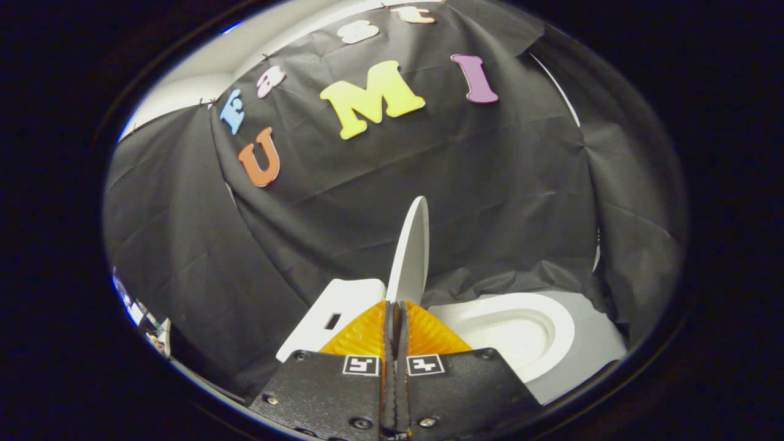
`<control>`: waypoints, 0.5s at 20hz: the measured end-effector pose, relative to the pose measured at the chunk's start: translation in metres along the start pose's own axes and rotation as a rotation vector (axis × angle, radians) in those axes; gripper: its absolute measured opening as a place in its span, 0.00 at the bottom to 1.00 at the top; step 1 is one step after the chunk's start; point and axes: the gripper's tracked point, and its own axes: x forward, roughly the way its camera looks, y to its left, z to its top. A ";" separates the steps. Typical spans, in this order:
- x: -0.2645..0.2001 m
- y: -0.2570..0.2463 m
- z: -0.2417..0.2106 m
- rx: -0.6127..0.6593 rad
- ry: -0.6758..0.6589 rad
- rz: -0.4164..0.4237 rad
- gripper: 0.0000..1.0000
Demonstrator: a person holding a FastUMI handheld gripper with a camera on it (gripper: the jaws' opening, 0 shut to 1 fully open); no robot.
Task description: Open the toilet lid.
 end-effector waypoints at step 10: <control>0.011 0.038 -0.001 -0.037 -0.010 -0.037 0.03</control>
